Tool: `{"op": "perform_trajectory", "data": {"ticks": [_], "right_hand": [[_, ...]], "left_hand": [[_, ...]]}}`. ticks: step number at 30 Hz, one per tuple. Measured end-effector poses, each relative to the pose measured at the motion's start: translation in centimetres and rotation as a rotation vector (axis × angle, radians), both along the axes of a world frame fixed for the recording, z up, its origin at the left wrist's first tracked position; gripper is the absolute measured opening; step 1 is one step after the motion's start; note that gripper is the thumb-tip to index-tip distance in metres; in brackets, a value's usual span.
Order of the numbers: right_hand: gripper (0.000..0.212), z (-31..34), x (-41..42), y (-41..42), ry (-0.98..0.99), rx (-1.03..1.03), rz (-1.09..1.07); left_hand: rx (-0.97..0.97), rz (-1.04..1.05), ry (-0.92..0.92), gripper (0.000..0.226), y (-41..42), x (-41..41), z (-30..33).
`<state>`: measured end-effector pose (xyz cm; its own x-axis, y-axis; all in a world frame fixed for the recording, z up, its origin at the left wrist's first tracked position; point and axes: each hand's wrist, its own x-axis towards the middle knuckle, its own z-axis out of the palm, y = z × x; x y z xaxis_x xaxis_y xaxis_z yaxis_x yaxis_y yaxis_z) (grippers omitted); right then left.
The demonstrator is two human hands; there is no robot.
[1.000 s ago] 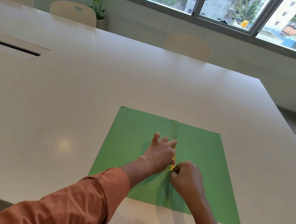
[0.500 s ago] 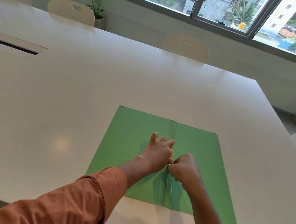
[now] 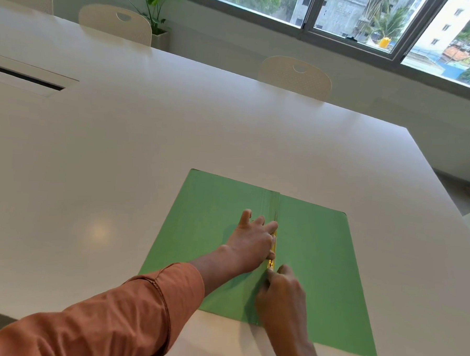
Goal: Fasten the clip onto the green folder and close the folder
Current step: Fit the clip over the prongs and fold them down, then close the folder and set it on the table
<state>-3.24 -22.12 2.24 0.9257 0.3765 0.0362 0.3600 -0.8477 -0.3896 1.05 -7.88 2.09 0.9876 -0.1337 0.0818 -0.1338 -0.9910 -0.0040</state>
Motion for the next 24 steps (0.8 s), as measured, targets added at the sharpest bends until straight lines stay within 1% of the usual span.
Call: {"op": "perform_trajectory", "data": {"ticks": [4, 7, 9, 14, 18, 19, 21, 24], "right_hand": [[0.013, -0.3, 1.5, -1.6, 0.046, 0.17, -0.14], [0.018, -0.3, 1.7, -1.9, 0.093, 0.306, -0.2], [0.019, -0.5, 1.7, -1.9, 0.093, 0.327, -0.205], [0.014, -1.1, 1.2, -2.2, 0.041, 0.286, -0.145], [0.005, -1.6, 0.3, -3.1, -0.018, 0.221, -0.019], [0.008, -1.7, 0.1, -3.3, -0.02, 0.224, 0.0], [0.02, -2.0, 0.0, -4.0, -0.007, 0.276, 0.032], [0.033, -2.5, 0.2, -5.2, 0.026, 0.395, 0.078]], "left_hand": [[-0.003, -0.004, -0.007, 0.036, 0.1, 0.0, -0.1], [-0.002, -0.003, -0.016, 0.038, 0.1, 0.0, -0.3], [0.001, -0.004, -0.021, 0.039, 0.1, 0.0, -0.3], [-0.033, -0.004, -0.038, 0.039, 0.1, -0.1, -0.9], [-0.108, -0.008, -0.062, 0.04, 0.4, -0.2, -1.8], [-0.132, -0.01, -0.068, 0.042, 0.5, -0.3, -2.1], [-0.204, -0.008, -0.082, 0.043, 0.8, -0.5, -2.6], [-0.426, 0.014, -0.094, 0.043, 1.6, -0.7, -2.9]]}}
